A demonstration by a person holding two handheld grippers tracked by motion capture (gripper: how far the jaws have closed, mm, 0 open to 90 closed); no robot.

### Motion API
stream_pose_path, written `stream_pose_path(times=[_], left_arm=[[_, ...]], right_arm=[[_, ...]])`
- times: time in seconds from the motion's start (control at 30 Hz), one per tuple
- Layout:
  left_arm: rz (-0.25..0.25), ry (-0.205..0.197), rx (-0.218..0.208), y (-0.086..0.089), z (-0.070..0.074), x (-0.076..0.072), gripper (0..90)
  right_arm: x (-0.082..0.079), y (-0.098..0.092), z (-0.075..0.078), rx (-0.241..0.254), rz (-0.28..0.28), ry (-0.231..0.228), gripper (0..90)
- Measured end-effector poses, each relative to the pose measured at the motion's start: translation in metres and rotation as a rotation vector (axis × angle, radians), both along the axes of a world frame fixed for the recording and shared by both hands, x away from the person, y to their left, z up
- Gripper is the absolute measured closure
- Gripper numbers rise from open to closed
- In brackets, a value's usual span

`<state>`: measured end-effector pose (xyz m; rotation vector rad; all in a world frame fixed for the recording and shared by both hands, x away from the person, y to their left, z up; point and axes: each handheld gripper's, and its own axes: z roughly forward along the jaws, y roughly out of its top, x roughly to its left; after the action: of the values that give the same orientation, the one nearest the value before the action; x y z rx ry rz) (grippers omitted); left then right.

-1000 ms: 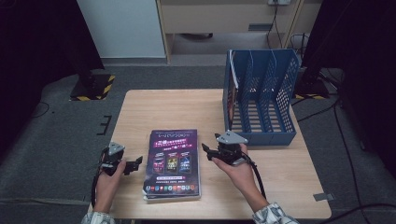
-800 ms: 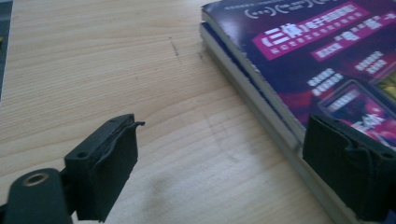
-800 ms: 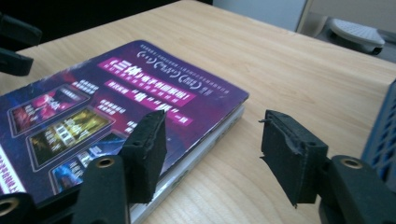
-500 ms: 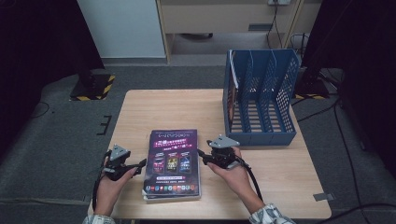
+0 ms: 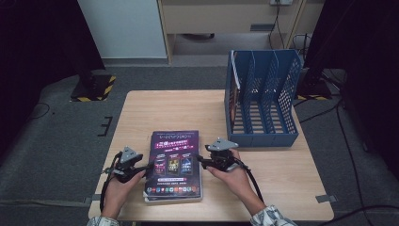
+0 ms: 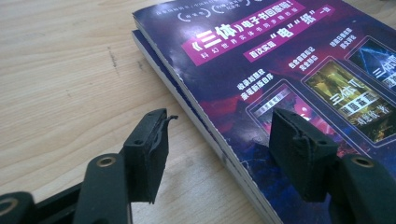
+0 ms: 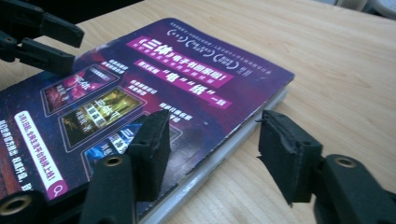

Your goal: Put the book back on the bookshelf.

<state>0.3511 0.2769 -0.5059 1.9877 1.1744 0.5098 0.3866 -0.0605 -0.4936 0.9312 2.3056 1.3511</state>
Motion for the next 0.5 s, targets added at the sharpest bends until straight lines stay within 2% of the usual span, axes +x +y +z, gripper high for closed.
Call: stream_pose_path(times=[0.2,0.33,0.5], left_arm=[[-0.005,0.002,-0.037,-0.0015,-0.0036,0.0025,34.4],[0.001,-0.009,-0.048,-0.0016,-0.0039,0.0031,41.9],[-0.016,-0.011,-0.056,-0.0038,-0.0047,0.0041,49.4]], right_arm=[[-0.0002,0.0042,-0.0046,-0.016,0.019,0.02,38.5],[-0.0006,0.0057,-0.0063,-0.018,0.023,0.031,38.2],[-0.0007,0.0072,-0.008,-0.023,0.029,0.037,37.7]])
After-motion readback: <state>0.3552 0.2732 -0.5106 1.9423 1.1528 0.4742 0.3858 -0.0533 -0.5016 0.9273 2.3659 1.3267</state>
